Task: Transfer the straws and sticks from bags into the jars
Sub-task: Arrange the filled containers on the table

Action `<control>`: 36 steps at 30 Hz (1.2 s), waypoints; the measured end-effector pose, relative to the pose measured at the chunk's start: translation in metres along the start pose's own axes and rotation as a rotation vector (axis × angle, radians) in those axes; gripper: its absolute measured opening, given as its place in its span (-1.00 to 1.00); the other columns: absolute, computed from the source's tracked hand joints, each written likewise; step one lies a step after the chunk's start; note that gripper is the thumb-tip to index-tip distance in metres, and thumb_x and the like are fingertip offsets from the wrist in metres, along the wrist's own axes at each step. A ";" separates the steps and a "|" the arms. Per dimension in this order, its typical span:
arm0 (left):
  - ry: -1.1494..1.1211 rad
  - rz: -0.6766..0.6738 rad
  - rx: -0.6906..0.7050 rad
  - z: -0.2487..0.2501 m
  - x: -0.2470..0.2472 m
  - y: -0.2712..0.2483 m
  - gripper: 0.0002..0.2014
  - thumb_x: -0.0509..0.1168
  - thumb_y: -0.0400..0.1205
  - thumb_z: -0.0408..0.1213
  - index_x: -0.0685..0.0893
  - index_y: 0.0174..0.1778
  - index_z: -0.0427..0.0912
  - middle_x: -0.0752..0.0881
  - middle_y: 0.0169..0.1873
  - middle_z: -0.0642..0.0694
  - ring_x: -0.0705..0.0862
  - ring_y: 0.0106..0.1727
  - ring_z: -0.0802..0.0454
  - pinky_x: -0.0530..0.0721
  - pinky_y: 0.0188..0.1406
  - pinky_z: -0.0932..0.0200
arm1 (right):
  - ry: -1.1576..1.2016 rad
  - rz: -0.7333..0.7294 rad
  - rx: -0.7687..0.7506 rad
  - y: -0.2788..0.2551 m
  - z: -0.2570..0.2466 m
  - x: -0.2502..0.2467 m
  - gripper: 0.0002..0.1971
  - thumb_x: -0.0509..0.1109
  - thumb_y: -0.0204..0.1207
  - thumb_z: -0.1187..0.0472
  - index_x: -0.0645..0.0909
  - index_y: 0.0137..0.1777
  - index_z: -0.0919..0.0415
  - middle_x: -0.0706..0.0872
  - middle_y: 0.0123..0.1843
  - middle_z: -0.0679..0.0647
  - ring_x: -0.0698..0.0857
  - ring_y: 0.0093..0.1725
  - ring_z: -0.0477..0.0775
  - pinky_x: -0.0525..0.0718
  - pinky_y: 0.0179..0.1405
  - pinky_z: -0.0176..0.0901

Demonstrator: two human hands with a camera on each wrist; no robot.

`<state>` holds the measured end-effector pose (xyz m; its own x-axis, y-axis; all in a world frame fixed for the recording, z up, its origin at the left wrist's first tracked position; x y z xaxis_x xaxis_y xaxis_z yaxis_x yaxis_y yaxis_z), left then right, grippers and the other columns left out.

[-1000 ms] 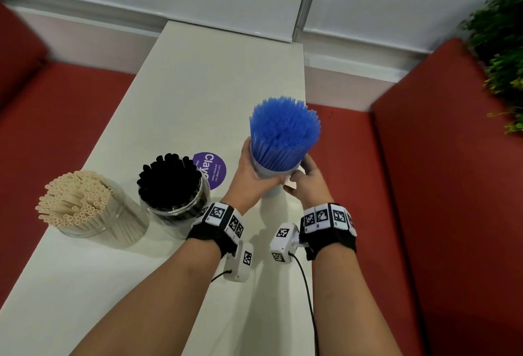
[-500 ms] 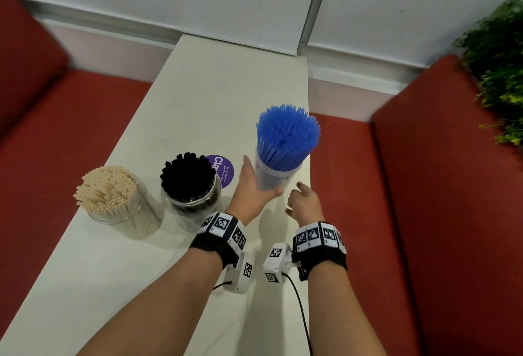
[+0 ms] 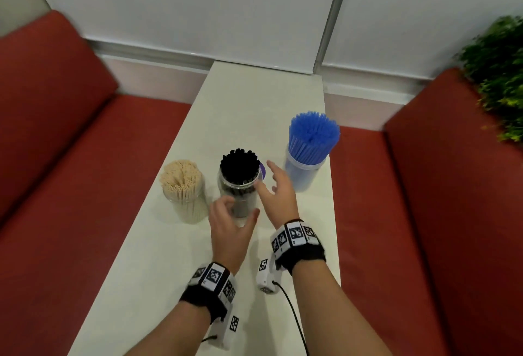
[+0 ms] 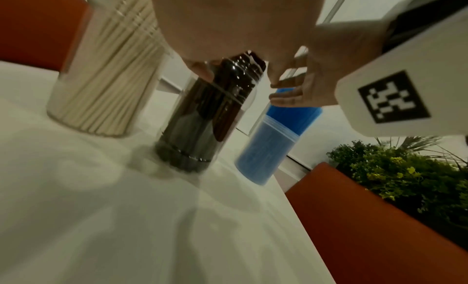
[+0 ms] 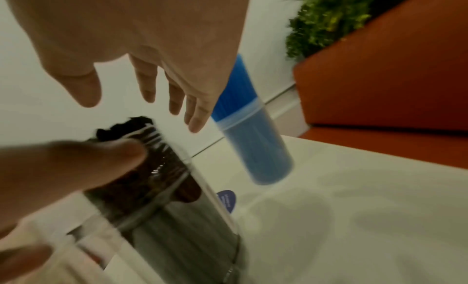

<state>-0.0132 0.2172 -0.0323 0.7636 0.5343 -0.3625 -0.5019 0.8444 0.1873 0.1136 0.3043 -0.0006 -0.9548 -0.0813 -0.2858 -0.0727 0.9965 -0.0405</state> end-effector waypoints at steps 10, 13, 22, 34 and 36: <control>-0.170 -0.286 0.002 0.002 0.017 0.067 -0.40 0.28 0.76 -0.04 0.24 0.72 0.11 0.37 0.66 -0.01 0.32 0.61 0.40 0.16 0.72 0.20 | -0.661 -0.161 -0.174 0.036 -0.045 0.068 -0.23 0.29 0.61 -0.22 0.10 0.76 -0.11 0.05 0.80 0.11 -0.09 0.78 0.25 -0.03 0.76 0.22; -0.033 -0.148 -0.026 -0.023 0.016 0.082 -0.13 0.36 0.64 -0.50 0.06 0.49 0.50 0.26 0.37 0.58 0.21 0.36 0.83 0.19 0.47 0.64 | -0.761 -0.093 -0.232 0.040 -0.034 0.074 -0.33 0.25 0.61 -0.18 0.28 0.71 -0.06 0.38 0.66 0.15 0.19 0.70 0.24 0.20 0.68 0.21; -0.317 -0.192 -0.017 -0.021 0.047 0.128 -0.74 0.26 0.67 0.05 0.74 0.07 -0.02 0.71 0.00 -0.15 0.75 -0.03 0.03 0.77 -0.09 0.13 | -0.823 0.175 -0.384 0.084 -0.041 0.069 -0.74 0.35 0.55 -0.06 0.68 0.04 0.09 0.67 0.01 0.04 0.54 0.10 0.14 0.53 0.23 0.04; -0.369 -0.355 -0.094 -0.047 0.111 0.177 0.05 0.75 0.19 0.10 0.31 0.54 0.13 0.64 0.37 0.14 0.67 0.32 0.31 0.71 0.25 0.21 | -0.647 0.338 -0.436 0.136 -0.082 0.027 -0.58 0.38 0.48 -0.24 0.64 0.29 -0.13 0.56 0.39 -0.03 0.48 0.42 0.11 0.36 0.50 0.15; -0.349 -0.362 -0.094 -0.046 0.114 0.179 -0.02 0.71 0.22 0.16 0.38 0.50 0.08 0.69 0.30 0.13 0.71 0.28 0.26 0.73 0.25 0.09 | -0.654 0.258 -0.364 0.135 -0.069 0.029 -0.38 0.37 0.45 -0.34 0.47 0.51 -0.20 0.39 0.61 0.04 0.32 0.61 0.17 0.28 0.61 0.26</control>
<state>-0.0344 0.4276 -0.0823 0.9775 0.2025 -0.0590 -0.2018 0.9793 0.0171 0.0565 0.4380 0.0515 -0.5993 0.2720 -0.7529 -0.0696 0.9192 0.3875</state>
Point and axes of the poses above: each hand's wrist, its own y-axis towards the middle knuckle, its own x-axis out of the palm, z = x × y, the point moved 7 cm from there along y, towards the middle knuckle
